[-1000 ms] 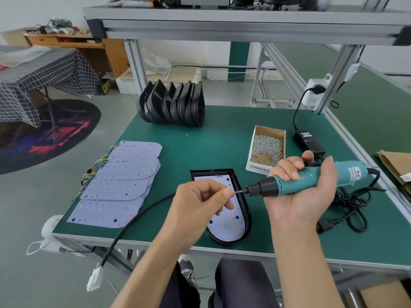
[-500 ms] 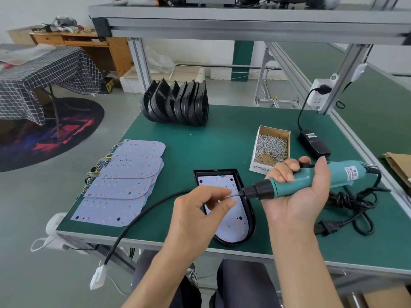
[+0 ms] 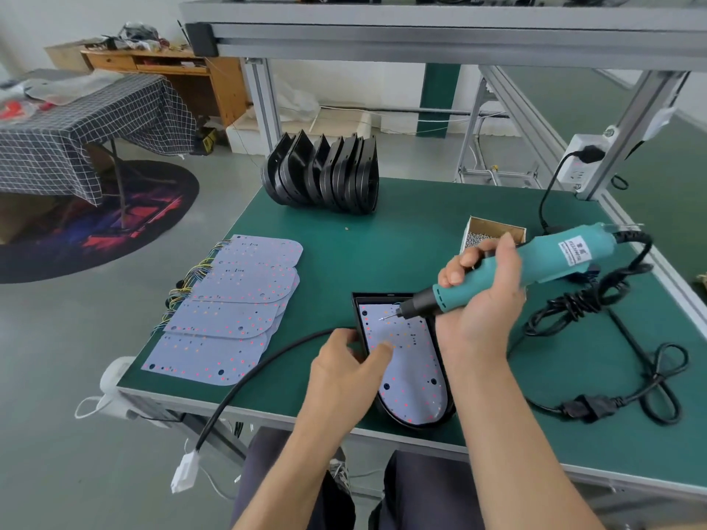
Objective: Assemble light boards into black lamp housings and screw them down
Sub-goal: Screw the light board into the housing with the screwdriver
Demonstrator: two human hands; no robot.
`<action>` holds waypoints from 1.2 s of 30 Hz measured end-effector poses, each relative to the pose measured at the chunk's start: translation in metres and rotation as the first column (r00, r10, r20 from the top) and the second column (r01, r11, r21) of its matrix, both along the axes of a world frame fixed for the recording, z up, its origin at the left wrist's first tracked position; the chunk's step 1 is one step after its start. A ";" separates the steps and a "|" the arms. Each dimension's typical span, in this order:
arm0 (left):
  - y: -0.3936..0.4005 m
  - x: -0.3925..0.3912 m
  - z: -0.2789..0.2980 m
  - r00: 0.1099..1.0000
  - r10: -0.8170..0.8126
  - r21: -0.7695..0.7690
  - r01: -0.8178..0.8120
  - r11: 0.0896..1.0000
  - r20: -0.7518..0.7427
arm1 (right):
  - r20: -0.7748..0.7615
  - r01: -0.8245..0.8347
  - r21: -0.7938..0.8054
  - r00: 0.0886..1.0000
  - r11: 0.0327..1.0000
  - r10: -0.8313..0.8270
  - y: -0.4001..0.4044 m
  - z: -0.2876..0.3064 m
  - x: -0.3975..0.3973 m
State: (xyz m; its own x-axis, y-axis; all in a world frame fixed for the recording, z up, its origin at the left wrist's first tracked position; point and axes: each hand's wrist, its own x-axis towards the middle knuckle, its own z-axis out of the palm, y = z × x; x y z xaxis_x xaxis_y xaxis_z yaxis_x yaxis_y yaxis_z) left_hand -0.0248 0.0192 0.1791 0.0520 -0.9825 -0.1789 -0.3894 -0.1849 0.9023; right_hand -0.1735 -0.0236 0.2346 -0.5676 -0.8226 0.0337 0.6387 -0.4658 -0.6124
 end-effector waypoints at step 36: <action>-0.005 -0.015 0.003 0.995 0.026 -0.124 -0.014 0.992 0.096 | -0.294 -0.002 -0.069 0.956 0.998 -0.018 -0.006 0.005 0.027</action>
State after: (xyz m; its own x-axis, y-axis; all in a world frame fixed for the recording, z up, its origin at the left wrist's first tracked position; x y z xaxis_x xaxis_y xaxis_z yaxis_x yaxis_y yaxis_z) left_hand -0.0393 0.0146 0.1825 0.0834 -0.9953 -0.0498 -0.4733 -0.0835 0.8769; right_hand -0.1467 -0.0297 0.2397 -0.5306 -0.8081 0.2557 0.4314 -0.5171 -0.7392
